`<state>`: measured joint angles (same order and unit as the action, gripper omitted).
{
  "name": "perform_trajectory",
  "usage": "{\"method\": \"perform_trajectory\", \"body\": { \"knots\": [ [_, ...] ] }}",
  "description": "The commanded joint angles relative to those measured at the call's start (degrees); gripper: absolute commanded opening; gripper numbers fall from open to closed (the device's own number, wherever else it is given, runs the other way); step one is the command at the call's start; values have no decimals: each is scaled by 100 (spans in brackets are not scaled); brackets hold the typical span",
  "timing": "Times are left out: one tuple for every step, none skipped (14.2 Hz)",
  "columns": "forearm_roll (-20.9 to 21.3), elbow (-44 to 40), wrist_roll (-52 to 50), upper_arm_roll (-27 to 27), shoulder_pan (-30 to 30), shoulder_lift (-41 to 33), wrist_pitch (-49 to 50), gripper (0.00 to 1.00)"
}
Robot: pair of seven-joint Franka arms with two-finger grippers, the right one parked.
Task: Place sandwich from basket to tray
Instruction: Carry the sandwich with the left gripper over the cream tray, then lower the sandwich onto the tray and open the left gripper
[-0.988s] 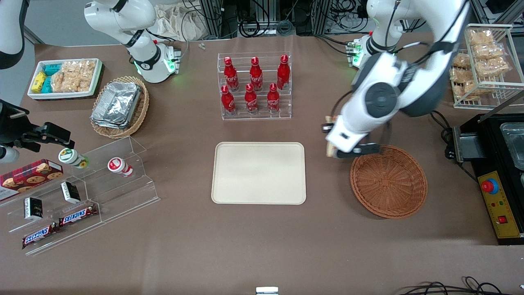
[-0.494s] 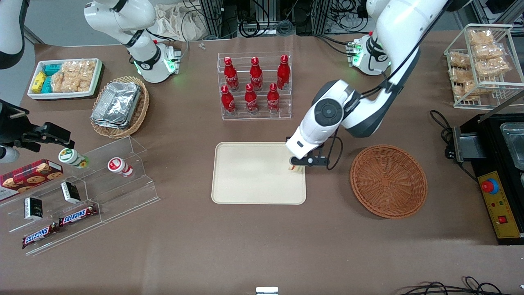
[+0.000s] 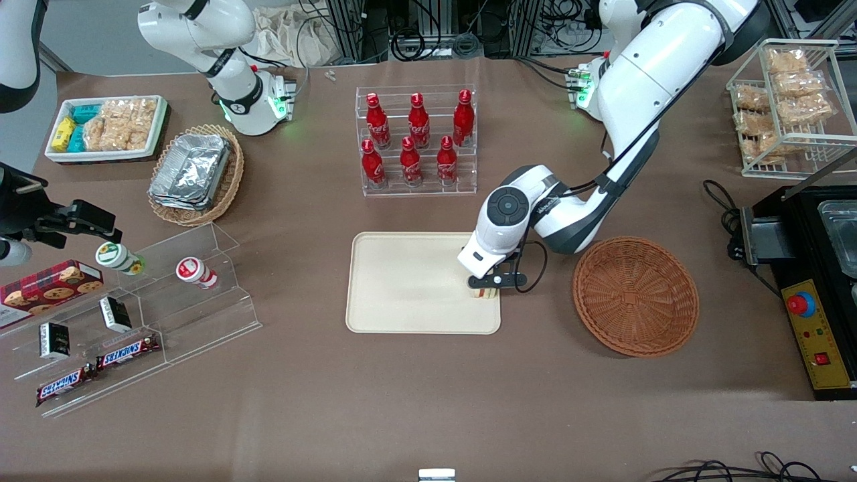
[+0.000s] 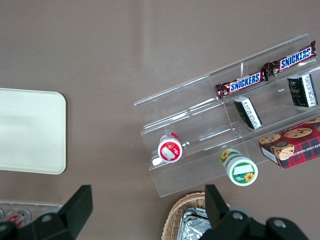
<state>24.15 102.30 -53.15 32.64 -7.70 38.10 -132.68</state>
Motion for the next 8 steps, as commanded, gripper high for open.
{"method": "perform_trajectory", "body": {
  "knots": [
    [212, -61, -466, -12, -144, -92, 40, 100],
    [221, -61, -668, -12, -144, -249, 76, 100],
    [213, -61, -696, -12, -110, -555, 189, 100],
    [143, -70, -670, -3, -66, -906, 495, 100],
    [64, -87, -652, 15, 65, -1223, 881, 100],
    [-102, -131, -626, 24, 171, -1452, 1137, 100],
    [-234, -201, -443, 15, 224, -1655, 1270, 100],
    [-375, -254, -76, 15, 347, -1839, 1532, 100]
  ]
}}
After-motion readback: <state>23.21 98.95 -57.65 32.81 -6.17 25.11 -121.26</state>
